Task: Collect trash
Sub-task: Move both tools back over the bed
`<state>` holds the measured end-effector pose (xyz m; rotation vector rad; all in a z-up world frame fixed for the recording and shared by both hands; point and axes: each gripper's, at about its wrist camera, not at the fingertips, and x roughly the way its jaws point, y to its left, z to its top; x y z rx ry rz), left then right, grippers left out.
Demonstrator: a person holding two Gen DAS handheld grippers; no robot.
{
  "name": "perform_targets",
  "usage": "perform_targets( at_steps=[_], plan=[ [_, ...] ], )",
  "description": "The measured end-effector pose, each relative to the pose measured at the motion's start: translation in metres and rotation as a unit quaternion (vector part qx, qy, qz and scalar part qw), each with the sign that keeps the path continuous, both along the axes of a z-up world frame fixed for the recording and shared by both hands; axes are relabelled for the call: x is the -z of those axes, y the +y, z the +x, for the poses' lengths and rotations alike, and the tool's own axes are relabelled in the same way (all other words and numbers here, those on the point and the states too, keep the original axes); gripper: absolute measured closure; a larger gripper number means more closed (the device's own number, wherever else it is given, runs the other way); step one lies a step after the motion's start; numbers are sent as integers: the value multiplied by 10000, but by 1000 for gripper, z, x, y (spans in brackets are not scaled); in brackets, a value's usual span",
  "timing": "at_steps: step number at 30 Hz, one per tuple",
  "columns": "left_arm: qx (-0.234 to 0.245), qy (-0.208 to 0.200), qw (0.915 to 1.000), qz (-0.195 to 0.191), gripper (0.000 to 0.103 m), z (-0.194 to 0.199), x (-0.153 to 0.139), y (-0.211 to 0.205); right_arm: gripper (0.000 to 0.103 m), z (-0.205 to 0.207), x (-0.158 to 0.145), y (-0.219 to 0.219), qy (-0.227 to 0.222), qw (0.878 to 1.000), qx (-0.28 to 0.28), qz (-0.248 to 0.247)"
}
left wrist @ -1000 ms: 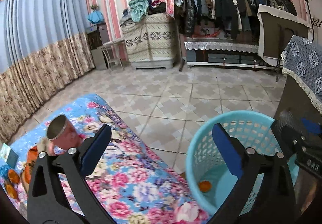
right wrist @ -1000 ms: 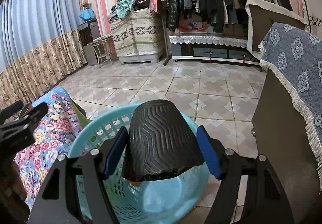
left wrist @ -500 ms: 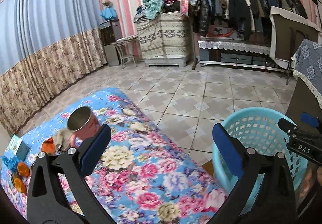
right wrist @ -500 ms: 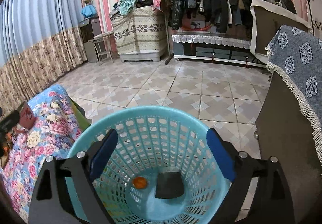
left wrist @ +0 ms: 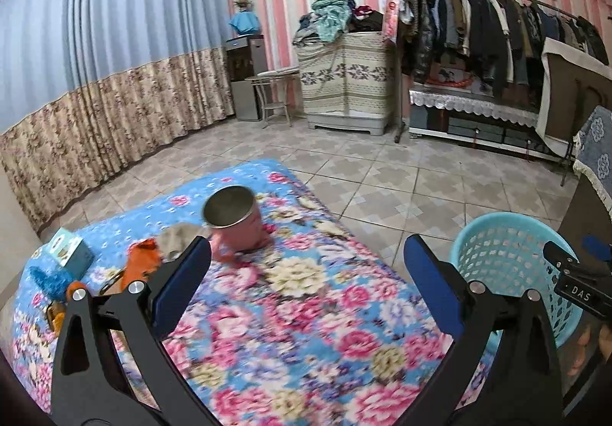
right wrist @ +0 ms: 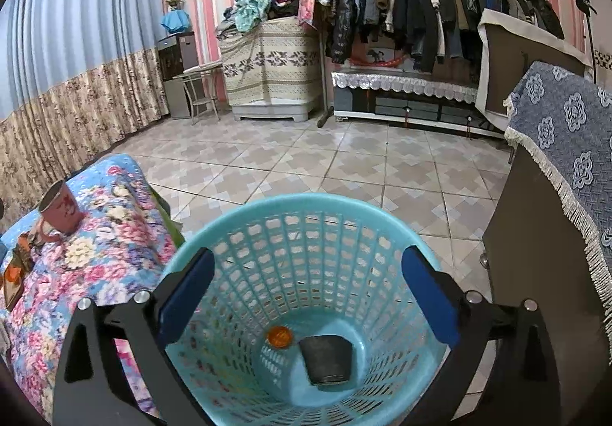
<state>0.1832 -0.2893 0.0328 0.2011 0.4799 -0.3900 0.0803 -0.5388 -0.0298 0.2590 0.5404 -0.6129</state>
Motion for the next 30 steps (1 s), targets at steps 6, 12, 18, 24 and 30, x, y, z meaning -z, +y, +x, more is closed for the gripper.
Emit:
perform_targets(
  at_steps=[6,12,18,24,30],
  plan=[
    [-251,-75,9994,-205,5,-10,-13,49,6,2,-29,41,-234,9987,-323,-303],
    [-658,-138,9976,-135,5,-22,-12,115,4,11,-45,96,-493,9953,-788,-285],
    [-1248,-83,9921,-19,5,-26,2,192,4,30,-45,155,-615,9882,-1401,54],
    [-1723,254,9847,-78,5,-19,28,257,4,49,-28,207,-401,9827,-1808,56],
    [-1940,671,9787,-78,5,-11,63,294,4,68,-23,240,-264,9789,-2027,45]
  ],
)
